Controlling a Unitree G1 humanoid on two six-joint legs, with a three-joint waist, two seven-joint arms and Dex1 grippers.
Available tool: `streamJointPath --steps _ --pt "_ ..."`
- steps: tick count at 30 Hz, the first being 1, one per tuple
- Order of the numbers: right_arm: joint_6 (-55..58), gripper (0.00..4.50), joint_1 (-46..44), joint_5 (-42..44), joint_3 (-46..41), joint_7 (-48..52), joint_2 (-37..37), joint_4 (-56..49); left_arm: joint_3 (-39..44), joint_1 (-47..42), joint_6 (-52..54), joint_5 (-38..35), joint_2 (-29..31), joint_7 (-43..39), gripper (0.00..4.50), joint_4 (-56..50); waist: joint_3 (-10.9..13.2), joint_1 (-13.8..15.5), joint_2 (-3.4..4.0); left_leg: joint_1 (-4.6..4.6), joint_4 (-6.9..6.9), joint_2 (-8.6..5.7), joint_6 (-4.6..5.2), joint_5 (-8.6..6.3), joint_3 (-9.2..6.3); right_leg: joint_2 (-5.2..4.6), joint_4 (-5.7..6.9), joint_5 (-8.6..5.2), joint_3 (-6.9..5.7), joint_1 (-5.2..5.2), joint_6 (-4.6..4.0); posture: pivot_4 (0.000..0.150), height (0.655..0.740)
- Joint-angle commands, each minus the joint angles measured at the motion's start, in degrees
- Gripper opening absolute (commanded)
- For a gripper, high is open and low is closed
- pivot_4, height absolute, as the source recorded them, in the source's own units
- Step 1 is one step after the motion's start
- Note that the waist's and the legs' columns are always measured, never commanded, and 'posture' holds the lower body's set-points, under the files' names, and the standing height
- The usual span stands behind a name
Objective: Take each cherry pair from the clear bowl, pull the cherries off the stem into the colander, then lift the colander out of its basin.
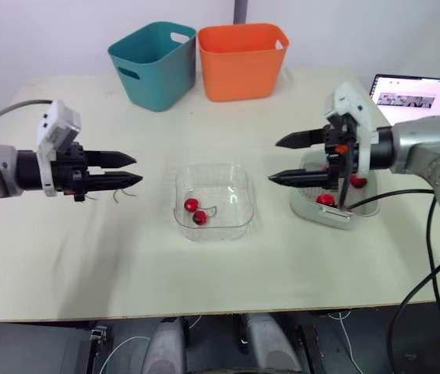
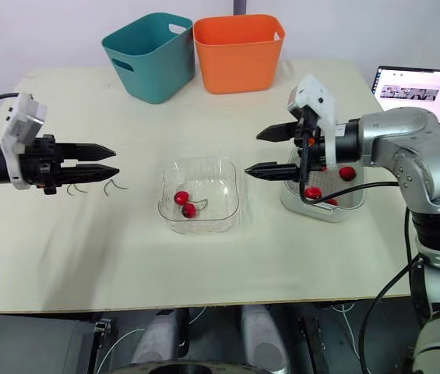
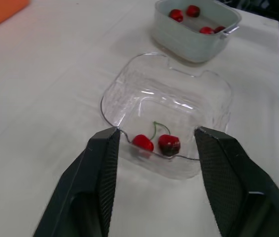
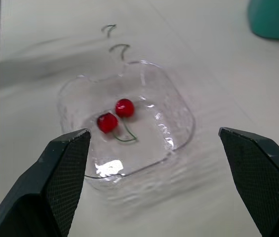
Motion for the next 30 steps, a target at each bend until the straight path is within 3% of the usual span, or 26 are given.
streamJointPath --steps 1,3,11,18,23,24,28,30 --pt "0.3 4.5 -1.7 0.0 -0.9 -0.1 0.2 -0.6 0.1 -1.2 -1.3 0.0 0.6 -0.6 3.96 0.8 0.0 -0.2 0.0 0.0 -0.01 0.0 0.0 0.0 0.0 0.0 0.0 0.01 0.0 0.0 0.02 0.15 0.74" --pt "1.2 4.5 -2.7 -0.3 0.5 -0.5 1.3 -0.7 -0.5 -1.7 -1.9 0.3 0.6 -1.2 4.46 1.2 0.0 -0.2 0.0 -0.01 -0.01 0.0 0.0 0.0 0.0 0.0 -0.01 0.04 0.01 -0.02 0.06 0.15 0.74" --pt "2.1 4.5 -8.2 -3.5 10.0 -1.2 10.6 0.2 -3.0 -0.1 -4.0 1.8 1.6 -3.2 4.46 0.4 0.0 -0.2 0.0 -0.06 0.0 0.0 0.0 0.0 -0.01 0.0 -0.01 0.05 0.01 -0.04 0.05 0.15 0.74" --pt "-2.6 4.5 -11.8 -14.1 23.4 -0.5 19.6 11.0 -2.8 4.1 -5.4 2.3 2.1 -3.8 4.46 -2.0 0.0 -0.1 0.0 -0.08 0.02 0.0 0.0 0.0 -0.01 0.0 0.0 0.12 0.02 -0.09 -0.04 0.15 0.74" --pt "-3.3 4.5 -14.8 -18.2 25.7 -0.5 25.7 20.8 -2.0 5.6 -5.4 1.9 1.7 -2.8 4.46 -3.1 0.0 -0.2 0.0 -0.1 0.02 -0.01 0.0 0.0 -0.01 -0.02 0.01 0.18 0.01 -0.09 -0.01 0.15 0.74" --pt "-3.5 4.04 -15.0 -19.0 25.9 -0.4 26.0 21.5 -1.8 5.8 -5.3 1.8 1.6 -2.5 4.5 -3.3 0.0 -0.2 0.01 -0.1 0.02 -0.01 -0.01 0.0 -0.03 -0.02 0.03 0.19 0.01 -0.08 -0.02 0.15 0.74" --pt "-2.6 2.91 -15.2 -20.4 27.1 0.8 26.9 20.8 -1.6 6.1 -5.7 1.9 1.5 -1.9 4.5 -3.2 0.0 -0.2 0.0 -0.1 0.02 -0.01 -0.01 0.0 -0.03 -0.02 0.02 0.19 0.0 -0.08 -0.02 0.15 0.74" --pt "-1.9 2.91 -14.9 -20.6 27.6 1.7 27.2 19.3 -1.9 5.8 -6.1 2.1 1.3 -1.7 4.5 -2.8 0.0 -0.2 0.0 -0.09 0.02 -0.01 -0.01 0.0 -0.03 -0.02 0.02 0.19 0.0 -0.08 -0.01 0.15 0.74"
